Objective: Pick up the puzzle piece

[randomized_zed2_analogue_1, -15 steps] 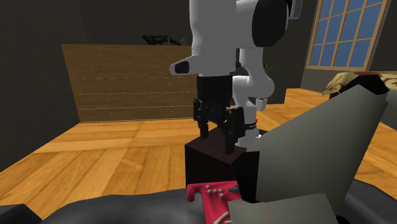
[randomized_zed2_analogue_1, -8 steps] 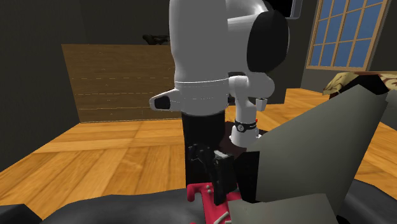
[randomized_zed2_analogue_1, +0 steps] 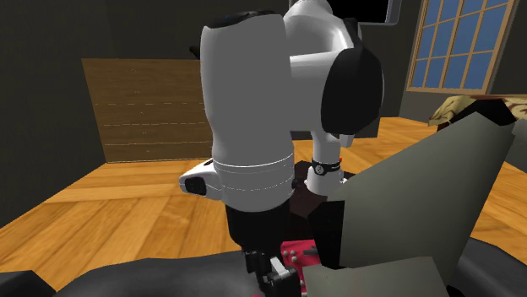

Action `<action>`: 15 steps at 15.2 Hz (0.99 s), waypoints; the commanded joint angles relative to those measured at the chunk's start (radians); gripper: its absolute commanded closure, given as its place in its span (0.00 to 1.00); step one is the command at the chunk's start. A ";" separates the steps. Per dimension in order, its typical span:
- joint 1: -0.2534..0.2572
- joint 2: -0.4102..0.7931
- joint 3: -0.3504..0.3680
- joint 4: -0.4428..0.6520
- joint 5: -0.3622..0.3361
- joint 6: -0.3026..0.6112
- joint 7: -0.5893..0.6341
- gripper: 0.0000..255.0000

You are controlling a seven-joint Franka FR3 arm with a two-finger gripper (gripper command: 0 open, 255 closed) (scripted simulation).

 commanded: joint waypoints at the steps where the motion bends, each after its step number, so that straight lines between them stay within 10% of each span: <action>1: 0.000 0.010 -0.002 -0.010 -0.002 0.020 0.000 0.00; 5: 0.001 0.025 -0.004 -0.021 -0.005 0.046 0.001 0.00; 6: 0.001 0.025 -0.004 -0.021 -0.005 0.046 0.001 1.00; 15: 0.001 0.025 -0.004 -0.021 -0.005 0.046 0.001 1.00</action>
